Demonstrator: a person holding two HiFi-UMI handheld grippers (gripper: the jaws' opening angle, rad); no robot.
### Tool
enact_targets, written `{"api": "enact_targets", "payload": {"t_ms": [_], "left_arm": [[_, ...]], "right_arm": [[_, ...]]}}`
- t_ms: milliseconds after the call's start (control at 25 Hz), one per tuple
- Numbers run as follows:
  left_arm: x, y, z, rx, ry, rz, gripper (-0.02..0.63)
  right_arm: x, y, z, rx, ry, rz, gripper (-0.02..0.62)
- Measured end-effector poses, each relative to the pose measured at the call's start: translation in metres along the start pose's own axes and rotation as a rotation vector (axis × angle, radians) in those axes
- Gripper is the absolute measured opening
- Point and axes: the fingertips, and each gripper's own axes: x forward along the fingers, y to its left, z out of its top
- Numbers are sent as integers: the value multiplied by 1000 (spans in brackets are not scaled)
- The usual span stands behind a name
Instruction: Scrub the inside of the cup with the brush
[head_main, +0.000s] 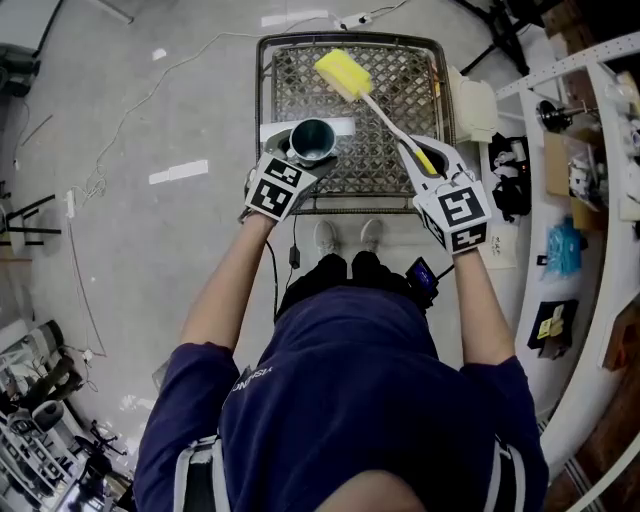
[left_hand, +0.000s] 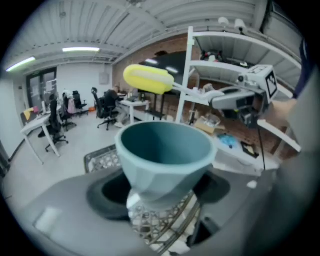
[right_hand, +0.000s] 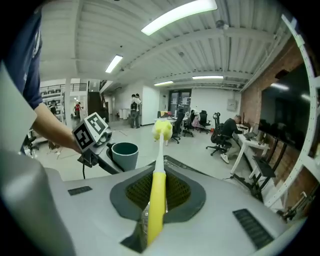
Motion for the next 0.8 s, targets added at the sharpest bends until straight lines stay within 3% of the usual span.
{"api": "enact_targets", "payload": {"t_ms": [320,800], "left_arm": [[2,-17,-1,-2,-6,-23,360],[4,-26,2,7,-12,-39,360]], "right_arm": [[2,2,-22,122,-11,12,29],[8,6,-29,147,-12,25,29]]}}
